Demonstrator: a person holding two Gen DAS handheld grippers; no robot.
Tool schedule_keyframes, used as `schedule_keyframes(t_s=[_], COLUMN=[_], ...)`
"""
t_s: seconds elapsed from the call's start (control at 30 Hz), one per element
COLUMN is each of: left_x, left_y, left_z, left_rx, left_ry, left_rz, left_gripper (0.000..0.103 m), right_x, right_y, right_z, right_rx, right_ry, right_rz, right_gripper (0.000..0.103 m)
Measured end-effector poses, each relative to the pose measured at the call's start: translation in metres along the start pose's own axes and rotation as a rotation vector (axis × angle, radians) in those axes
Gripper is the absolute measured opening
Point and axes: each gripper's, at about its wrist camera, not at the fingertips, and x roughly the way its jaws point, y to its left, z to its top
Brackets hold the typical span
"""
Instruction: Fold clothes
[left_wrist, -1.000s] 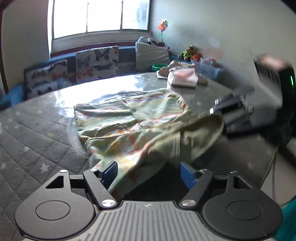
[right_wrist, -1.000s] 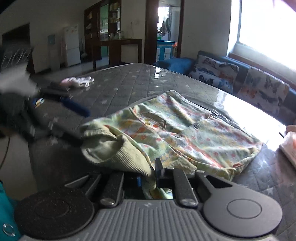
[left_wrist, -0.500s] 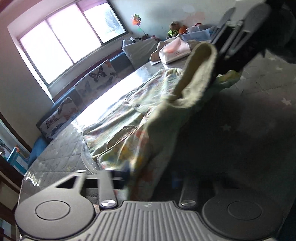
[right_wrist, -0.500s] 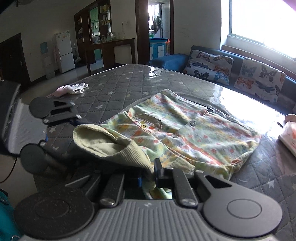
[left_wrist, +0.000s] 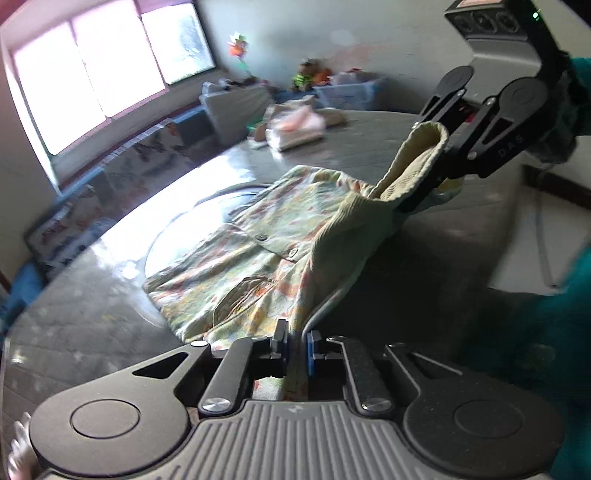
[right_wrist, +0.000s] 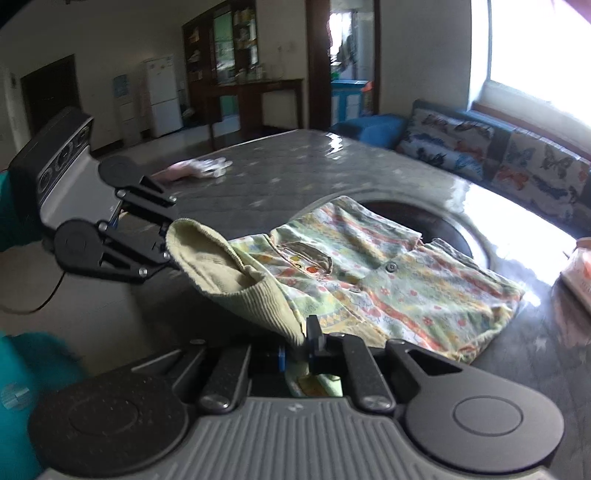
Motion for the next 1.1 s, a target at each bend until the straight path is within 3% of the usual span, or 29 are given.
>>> schedule_keyframes(t_s=[0.2,0.43,0.67,0.97,1.1], left_x=[-0.023,0.002,0.068,0.146,0.16], left_y=[-0.007,0.043,0.097,0.138,0.145], left_z=[0.012,0.04,0.064,0.06,0.057], left_rx=[-0.015,-0.09,-0.145,-0.315,-0.369], left_ry=[0.015,-0.029,0.014,0.118,0.136], left_rz=[-0.082,-0.065,-0.024,-0.009,0.028], left_gripper=[0.01,0.01,0.01,0.011,0.019], right_x=[-0.034,-0.026,0.019,0.092,0.122], right_y=[0.023,-0.023,-0.078,-0.115,-0.125], right_z=[0.0,0.042,0.085,0.08,0.071], right_rx=[-0.02,0.008,0.009,0.064,0.096], right_ry=[0.074,0.036,0.026,0.081,0.072], right_rz=[0.065,0.006,-0.063,-0.137,-0.195], right_gripper=[0.009,0.009,0.008,0.008,0.011])
